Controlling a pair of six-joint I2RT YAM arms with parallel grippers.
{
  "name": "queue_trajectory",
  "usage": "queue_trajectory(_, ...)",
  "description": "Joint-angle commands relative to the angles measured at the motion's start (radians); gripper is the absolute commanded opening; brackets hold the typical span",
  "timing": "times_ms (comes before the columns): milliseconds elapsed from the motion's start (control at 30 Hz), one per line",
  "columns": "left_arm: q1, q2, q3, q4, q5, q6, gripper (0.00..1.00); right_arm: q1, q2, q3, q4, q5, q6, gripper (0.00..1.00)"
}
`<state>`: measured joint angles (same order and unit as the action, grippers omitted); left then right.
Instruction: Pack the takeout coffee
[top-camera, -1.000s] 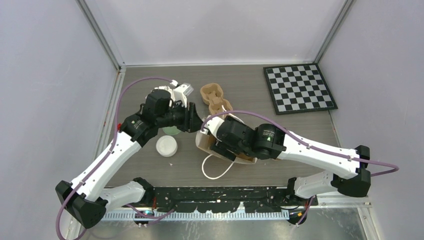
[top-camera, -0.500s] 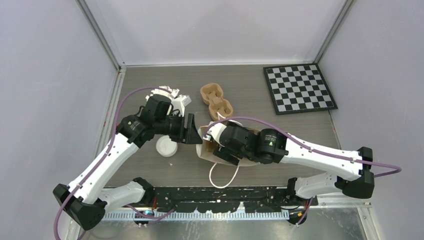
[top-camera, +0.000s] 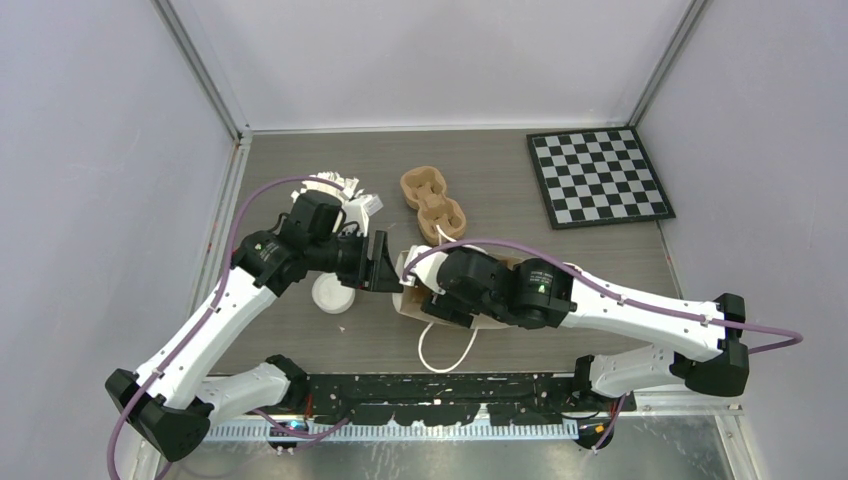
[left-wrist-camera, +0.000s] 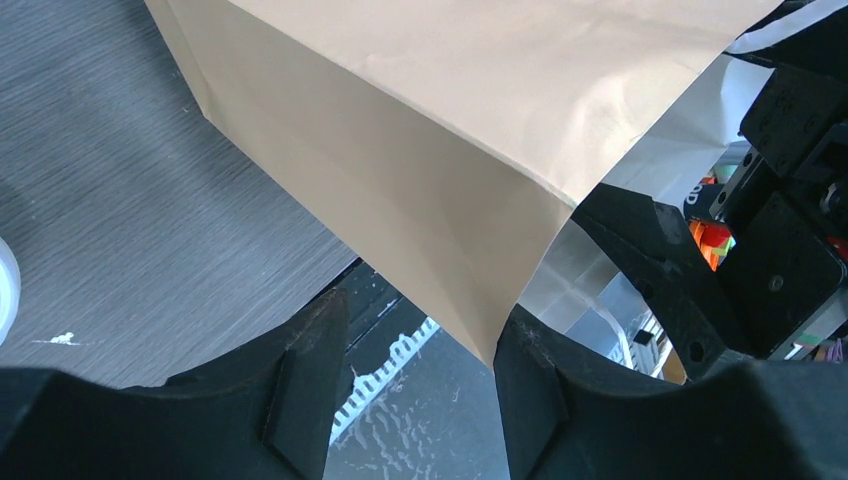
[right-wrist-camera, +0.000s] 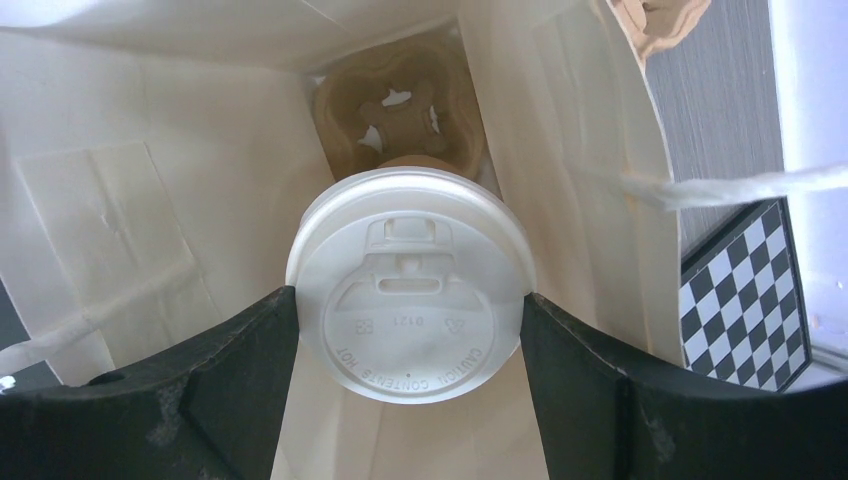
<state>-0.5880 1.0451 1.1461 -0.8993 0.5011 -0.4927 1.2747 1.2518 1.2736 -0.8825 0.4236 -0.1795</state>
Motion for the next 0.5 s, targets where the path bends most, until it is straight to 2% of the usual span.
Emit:
queue_trajectory(0, -0.003, 0.0, 0.032, 0.002, 0.031, -0.002, 0.55, 0.011, -0.021, 0.008, 0.058, -0.035, -0.086, 0.73)
queue_trajectory(233, -0.002, -0.011, 0.032, -0.055, 0.044, -0.02, 0.62, 0.036, -0.072, -0.068, 0.099, -0.045, -0.172, 0.72)
queue_trajectory(467, -0.004, -0.033, 0.014, -0.094, 0.048, -0.036, 0.62, 0.065, -0.071, -0.114, 0.119, -0.011, -0.18, 0.72)
